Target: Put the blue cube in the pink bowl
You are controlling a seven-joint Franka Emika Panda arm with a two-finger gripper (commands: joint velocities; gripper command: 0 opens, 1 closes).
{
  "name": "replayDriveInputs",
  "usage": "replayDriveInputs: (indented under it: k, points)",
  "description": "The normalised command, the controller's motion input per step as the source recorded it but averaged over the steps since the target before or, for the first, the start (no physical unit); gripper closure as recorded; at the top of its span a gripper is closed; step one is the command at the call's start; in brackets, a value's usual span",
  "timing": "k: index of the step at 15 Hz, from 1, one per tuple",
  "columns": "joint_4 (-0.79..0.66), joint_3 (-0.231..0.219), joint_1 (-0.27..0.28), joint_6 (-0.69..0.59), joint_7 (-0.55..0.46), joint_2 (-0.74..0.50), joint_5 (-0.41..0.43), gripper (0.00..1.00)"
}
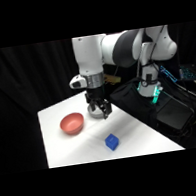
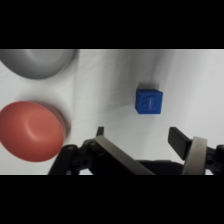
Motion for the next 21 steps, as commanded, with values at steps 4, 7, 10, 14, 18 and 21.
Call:
replayDriveInputs:
  k: [4, 7, 10, 14, 18, 21]
  points:
    - [0.05, 0.035, 0.115, 0.21, 0.33, 0.16, -0.102, 0.00]
    - [0.02, -0.034, 0.114, 0.28, 0.40, 0.16, -0.195, 0.00]
    - [-0.02, -0.112, 0.120, 0.27, 0.38, 0.12, -0.235, 0.00]
    - [-0.04, -0.127, 0.114, 0.25, 0.27, 0.08, -0.154, 0.00]
    - [-0.04, -0.080, 0.074, 0.26, 0.10, 0.08, -0.026, 0.00]
    - [-0.06, -0.063, 0.061, 0.27, 0.01, 0.07, 0.040, 0.00]
